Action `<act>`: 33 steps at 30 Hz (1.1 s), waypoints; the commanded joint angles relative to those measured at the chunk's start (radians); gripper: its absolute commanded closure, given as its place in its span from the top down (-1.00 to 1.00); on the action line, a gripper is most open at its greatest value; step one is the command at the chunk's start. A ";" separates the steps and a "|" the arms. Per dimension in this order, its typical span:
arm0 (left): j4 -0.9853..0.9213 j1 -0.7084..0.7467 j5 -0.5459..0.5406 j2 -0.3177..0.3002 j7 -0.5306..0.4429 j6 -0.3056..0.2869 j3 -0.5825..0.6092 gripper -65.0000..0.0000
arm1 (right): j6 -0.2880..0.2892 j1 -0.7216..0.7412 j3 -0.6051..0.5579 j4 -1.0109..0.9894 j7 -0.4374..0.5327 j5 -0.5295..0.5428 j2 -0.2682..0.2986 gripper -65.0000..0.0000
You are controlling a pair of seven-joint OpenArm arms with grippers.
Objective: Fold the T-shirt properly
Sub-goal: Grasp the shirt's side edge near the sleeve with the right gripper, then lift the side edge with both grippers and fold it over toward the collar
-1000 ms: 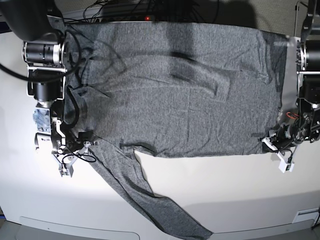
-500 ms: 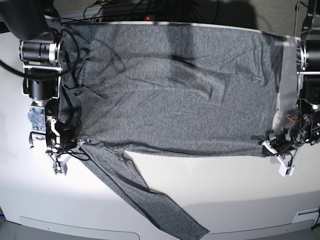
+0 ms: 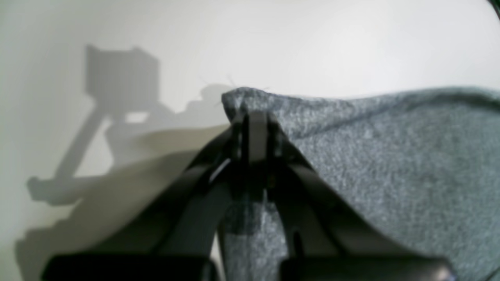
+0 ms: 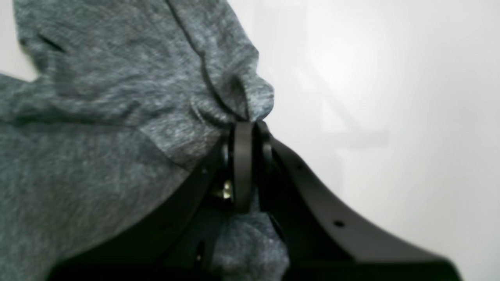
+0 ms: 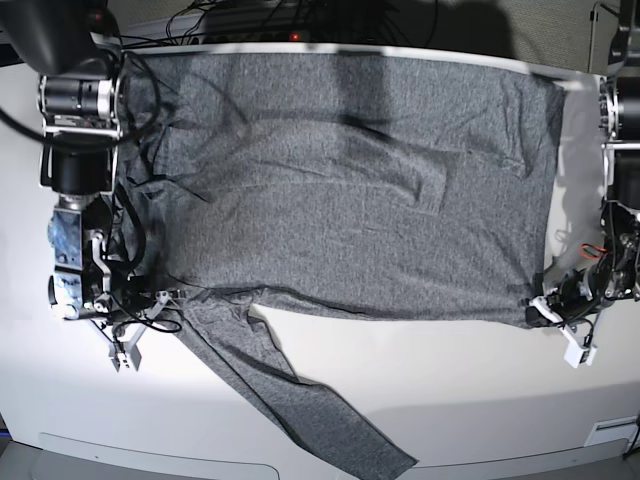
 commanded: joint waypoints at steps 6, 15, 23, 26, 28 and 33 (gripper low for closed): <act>0.169 0.066 -0.052 -0.058 0.034 -0.032 -0.006 -1.00 | 0.017 -0.108 0.002 0.201 0.012 0.022 0.013 -1.00; 0.573 0.253 -0.156 -0.148 0.185 -0.025 -0.008 -1.00 | 0.017 -0.295 0.020 0.517 -0.035 0.022 0.012 -1.00; 0.831 0.432 -0.163 -0.171 0.220 0.014 -0.143 -1.00 | 0.019 -0.470 0.170 0.719 -0.040 0.030 0.010 -1.00; 0.912 0.490 -0.200 -0.171 0.266 0.014 -0.213 -1.00 | 0.038 -0.526 0.223 0.780 -0.057 0.073 0.010 -1.00; 0.961 0.527 -0.217 -0.170 0.290 0.013 -0.249 -1.00 | 0.056 -0.561 0.251 0.818 -0.067 0.108 0.010 -1.00; 1.061 0.632 -0.224 -0.170 0.310 0.014 -0.304 -1.00 | 0.066 -0.636 0.290 0.906 -0.083 0.134 0.010 -1.00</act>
